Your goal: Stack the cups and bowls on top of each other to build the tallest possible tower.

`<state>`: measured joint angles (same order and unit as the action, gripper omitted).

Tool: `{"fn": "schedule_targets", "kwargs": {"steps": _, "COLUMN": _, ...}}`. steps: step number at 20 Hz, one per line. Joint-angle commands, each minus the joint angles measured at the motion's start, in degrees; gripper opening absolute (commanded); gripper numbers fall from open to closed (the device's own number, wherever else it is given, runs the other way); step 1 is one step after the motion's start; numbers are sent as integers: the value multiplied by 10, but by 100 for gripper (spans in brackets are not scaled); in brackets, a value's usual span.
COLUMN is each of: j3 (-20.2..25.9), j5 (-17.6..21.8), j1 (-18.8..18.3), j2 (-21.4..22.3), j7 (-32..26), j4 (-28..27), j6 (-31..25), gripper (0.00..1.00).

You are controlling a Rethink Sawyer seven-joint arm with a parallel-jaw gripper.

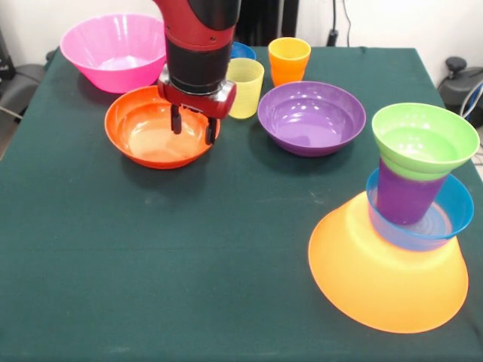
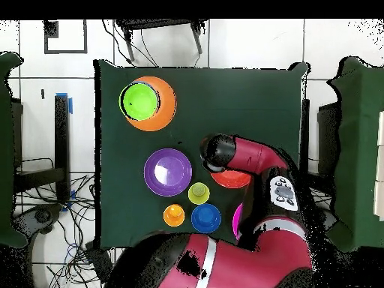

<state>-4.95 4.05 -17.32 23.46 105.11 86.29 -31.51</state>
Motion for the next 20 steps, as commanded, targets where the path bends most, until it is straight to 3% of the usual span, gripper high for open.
{"fn": "schedule_targets", "kwargs": {"steps": 1, "j3": 53, "j5": -27, "j1": 32, "j2": -5, "j7": 94, "j4": 15, "j6": 22, "gripper": 100}}
{"fn": "schedule_targets", "kwargs": {"steps": 10, "j3": 34, "j5": -34, "j1": 48, "j2": 8, "j7": 89, "j4": 3, "j6": -15, "gripper": 100}}
{"fn": "schedule_targets", "kwargs": {"steps": 20, "j3": 27, "j5": -40, "j1": 53, "j2": 3, "j7": 73, "j4": -15, "j6": -17, "gripper": 100}}
